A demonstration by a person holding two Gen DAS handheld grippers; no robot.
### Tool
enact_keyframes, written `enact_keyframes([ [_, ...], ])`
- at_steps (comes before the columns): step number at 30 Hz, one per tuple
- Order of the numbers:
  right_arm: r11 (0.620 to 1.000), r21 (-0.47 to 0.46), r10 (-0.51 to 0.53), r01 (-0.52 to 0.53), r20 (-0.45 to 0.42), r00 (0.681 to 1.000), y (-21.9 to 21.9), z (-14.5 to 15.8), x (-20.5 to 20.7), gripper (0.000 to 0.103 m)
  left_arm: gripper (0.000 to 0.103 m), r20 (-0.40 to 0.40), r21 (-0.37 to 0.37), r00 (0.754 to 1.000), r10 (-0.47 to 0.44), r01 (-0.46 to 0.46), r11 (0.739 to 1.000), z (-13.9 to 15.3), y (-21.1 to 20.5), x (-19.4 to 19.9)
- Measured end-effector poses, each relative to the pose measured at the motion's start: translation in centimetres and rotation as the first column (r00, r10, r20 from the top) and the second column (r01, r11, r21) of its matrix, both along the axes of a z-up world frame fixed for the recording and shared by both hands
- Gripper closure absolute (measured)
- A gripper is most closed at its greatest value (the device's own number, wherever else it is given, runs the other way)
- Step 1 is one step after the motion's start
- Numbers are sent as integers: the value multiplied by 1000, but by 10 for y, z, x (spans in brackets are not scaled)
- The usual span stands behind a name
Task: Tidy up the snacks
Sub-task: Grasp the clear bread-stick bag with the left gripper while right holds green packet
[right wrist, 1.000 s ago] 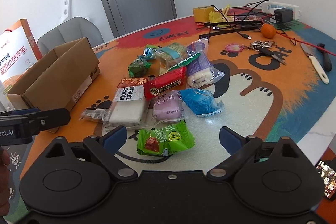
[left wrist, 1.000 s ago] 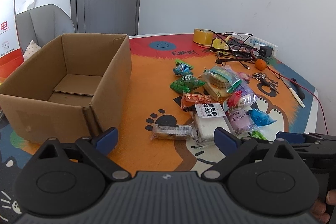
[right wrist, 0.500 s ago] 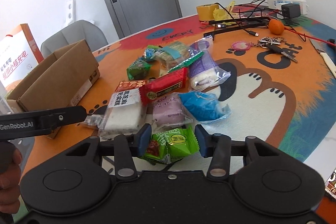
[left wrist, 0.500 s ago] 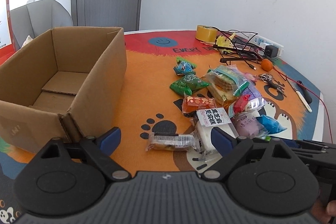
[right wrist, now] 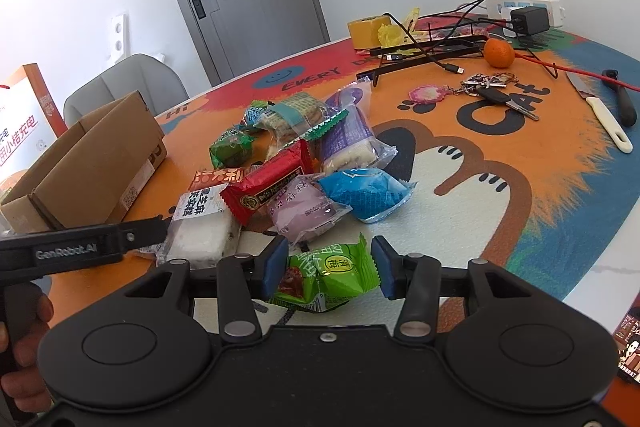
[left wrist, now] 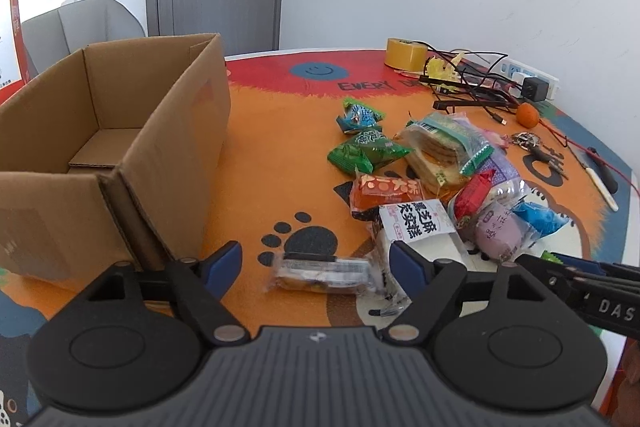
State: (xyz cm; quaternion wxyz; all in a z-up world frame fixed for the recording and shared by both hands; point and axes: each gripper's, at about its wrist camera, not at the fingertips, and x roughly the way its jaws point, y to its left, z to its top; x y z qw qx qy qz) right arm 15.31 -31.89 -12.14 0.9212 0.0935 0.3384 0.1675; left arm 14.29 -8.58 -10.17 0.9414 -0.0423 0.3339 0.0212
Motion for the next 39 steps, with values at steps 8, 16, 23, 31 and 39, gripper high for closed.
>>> enact_keyframes([
  [8, 1000, -11, -3, 3, 10, 1000, 2, 1, -4, 55, 24, 16, 3, 1000, 15, -16, 1000, -5, 3, -4],
  [16, 1000, -23, -12, 12, 5, 1000, 4, 3, -7, 54, 45, 13, 1, 1000, 6, -6, 1000, -12, 9, -8],
  [23, 1000, -18, -7, 7, -3, 1000, 7, 4, -11, 57, 83, 3, -38, 1000, -8, 8, 999, -8, 13, -16],
  [31, 1000, -1, 14, -14, 21, 1000, 10, 12, -17, 62, 84, 14, -62, 1000, -16, 16, 998, -2, 13, -30],
  [39, 1000, 22, 16, -17, 39, 999, 11, 18, -20, 64, 84, 55, -62, 998, -36, 40, 997, 15, 11, -40],
])
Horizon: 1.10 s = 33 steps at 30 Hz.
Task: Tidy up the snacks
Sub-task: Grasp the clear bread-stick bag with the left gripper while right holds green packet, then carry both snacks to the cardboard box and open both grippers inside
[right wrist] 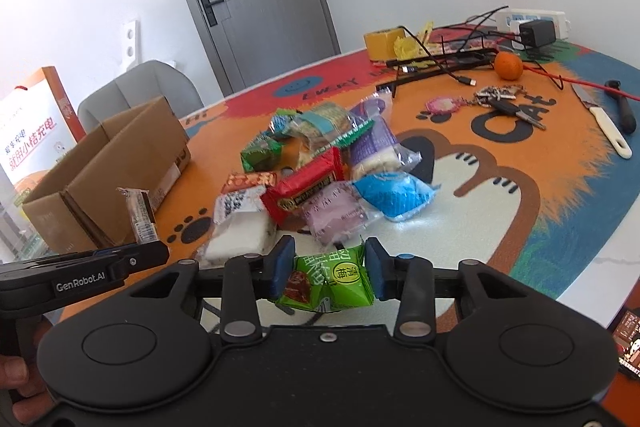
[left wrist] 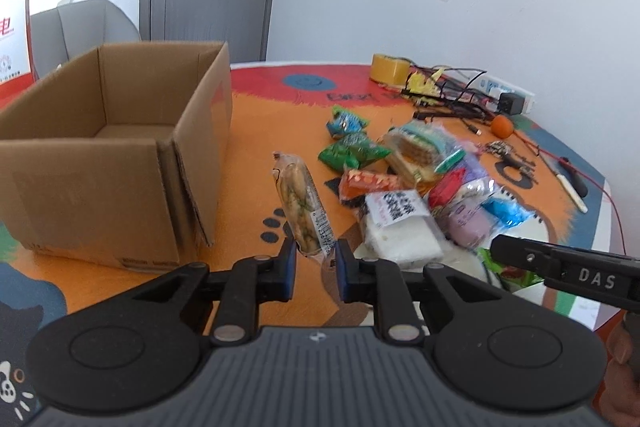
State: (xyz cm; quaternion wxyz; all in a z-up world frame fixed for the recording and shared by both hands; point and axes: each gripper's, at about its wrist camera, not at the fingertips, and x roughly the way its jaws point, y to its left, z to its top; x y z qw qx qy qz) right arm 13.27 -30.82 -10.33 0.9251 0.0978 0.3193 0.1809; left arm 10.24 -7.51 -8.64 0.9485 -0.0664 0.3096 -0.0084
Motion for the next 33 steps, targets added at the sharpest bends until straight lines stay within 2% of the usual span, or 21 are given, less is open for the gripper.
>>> enact_keyframes([
  [16, 998, 40, 35, -38, 73, 997, 18, 27, 4, 67, 84, 119, 19, 993, 13, -15, 1000, 49, 11, -10],
  [33, 990, 94, 89, -103, 145, 985, 72, 68, 31, 67, 84, 174, 26, 982, 72, -78, 997, 76, 51, -10],
])
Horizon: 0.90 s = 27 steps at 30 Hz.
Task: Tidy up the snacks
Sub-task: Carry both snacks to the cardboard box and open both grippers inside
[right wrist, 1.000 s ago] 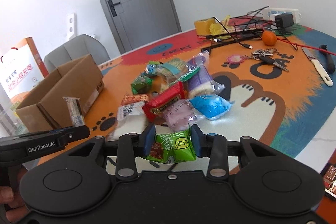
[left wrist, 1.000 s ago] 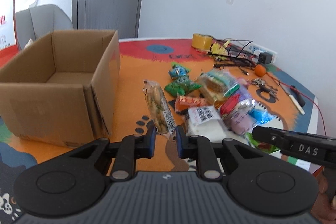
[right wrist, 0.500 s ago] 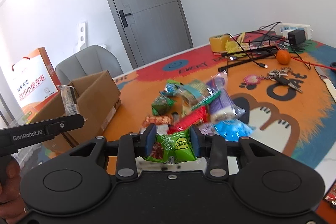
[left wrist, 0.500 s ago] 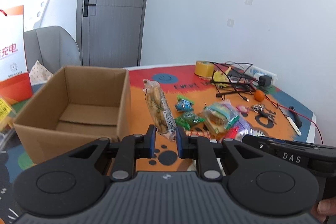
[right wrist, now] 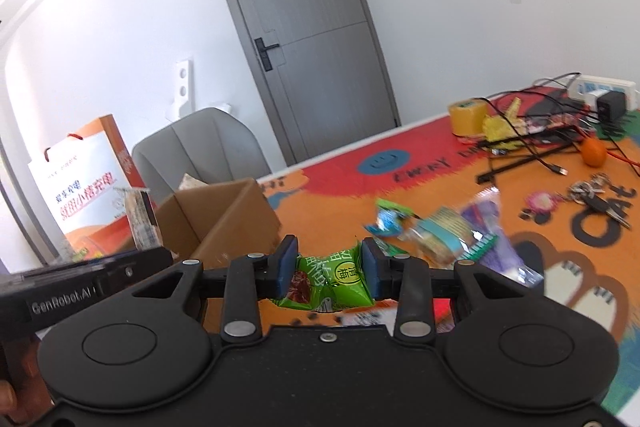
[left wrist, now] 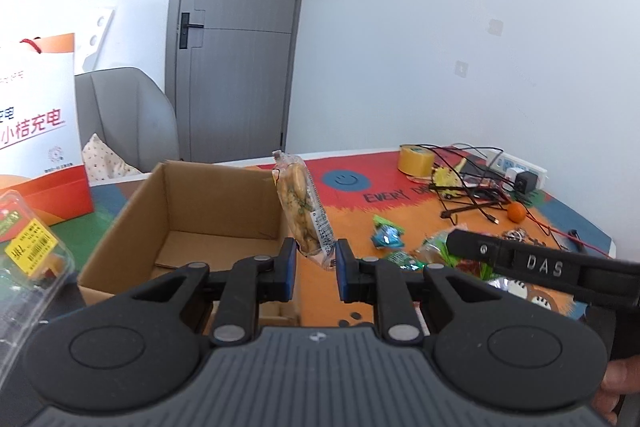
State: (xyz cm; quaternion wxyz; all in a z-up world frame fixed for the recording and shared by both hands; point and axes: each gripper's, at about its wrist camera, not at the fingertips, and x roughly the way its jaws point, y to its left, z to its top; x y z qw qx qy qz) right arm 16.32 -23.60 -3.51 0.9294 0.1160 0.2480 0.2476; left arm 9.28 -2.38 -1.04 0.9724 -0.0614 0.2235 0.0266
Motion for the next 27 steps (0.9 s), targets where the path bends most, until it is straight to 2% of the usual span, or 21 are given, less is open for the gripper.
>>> enact_keyframes([
  [12, 996, 33, 87, -88, 26, 996, 47, 20, 11, 67, 84, -15, -28, 997, 76, -76, 997, 1, 47, 6],
  [19, 987, 45, 151, -152, 20, 988, 79, 23, 17, 67, 83, -70, -34, 991, 113, -116, 993, -7, 69, 11],
  [23, 982, 47, 181, -182, 17, 983, 98, 24, 20, 67, 75, -104, -34, 978, 181, -186, 982, -10, 82, 11],
  [25, 980, 50, 192, -192, 8, 981, 106, 22, 22, 67, 60, -105, -53, 977, 185, -191, 980, -10, 87, 7],
  [27, 978, 60, 201, -201, -6, 979, 111, 21, 25, 67, 53, -91, -55, 975, 201, -206, 977, -8, 90, 1],
])
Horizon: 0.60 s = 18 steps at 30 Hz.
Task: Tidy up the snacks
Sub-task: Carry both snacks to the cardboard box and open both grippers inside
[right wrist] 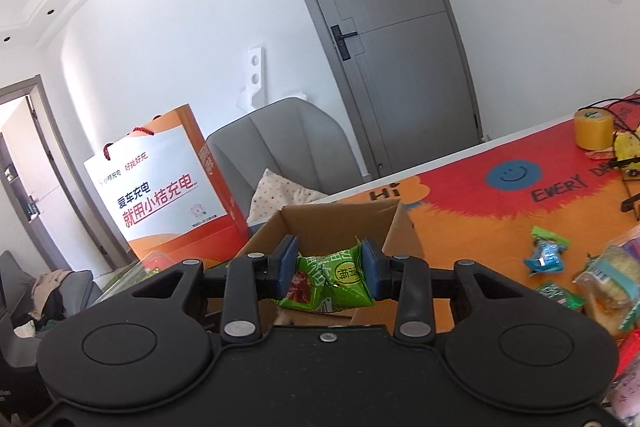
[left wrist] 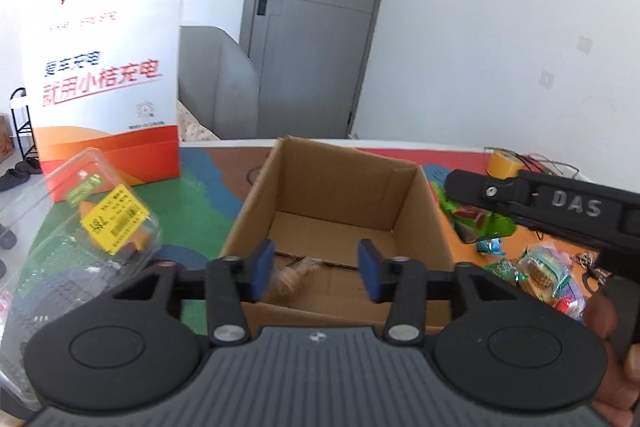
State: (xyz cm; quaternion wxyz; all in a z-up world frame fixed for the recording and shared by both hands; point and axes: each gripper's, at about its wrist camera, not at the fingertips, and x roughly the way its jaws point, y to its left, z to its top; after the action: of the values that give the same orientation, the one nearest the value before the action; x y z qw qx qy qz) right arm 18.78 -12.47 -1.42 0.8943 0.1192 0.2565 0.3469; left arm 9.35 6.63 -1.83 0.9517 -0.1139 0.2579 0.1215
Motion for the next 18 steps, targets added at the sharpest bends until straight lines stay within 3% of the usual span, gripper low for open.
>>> enact_keyframes([
  [3, 999, 33, 11, -11, -18, 1000, 4, -1, 3, 66, 47, 4, -11, 1000, 18, -18, 1000, 3, 3, -5],
  [8, 998, 64, 0, 3, -38, 999, -1, -4, 8, 46, 30, 9, -26, 999, 40, -40, 999, 4, 3, -14],
  [11, 997, 76, -26, 30, -54, 998, -11, -4, 8, 41, 23, 18, -17, 998, 52, -52, 999, 4, -2, -16],
  [18, 994, 24, -104, 105, -50, 993, -43, -8, -4, 19, 10, 4, -40, 1000, 7, -7, 999, 2, -15, -14],
])
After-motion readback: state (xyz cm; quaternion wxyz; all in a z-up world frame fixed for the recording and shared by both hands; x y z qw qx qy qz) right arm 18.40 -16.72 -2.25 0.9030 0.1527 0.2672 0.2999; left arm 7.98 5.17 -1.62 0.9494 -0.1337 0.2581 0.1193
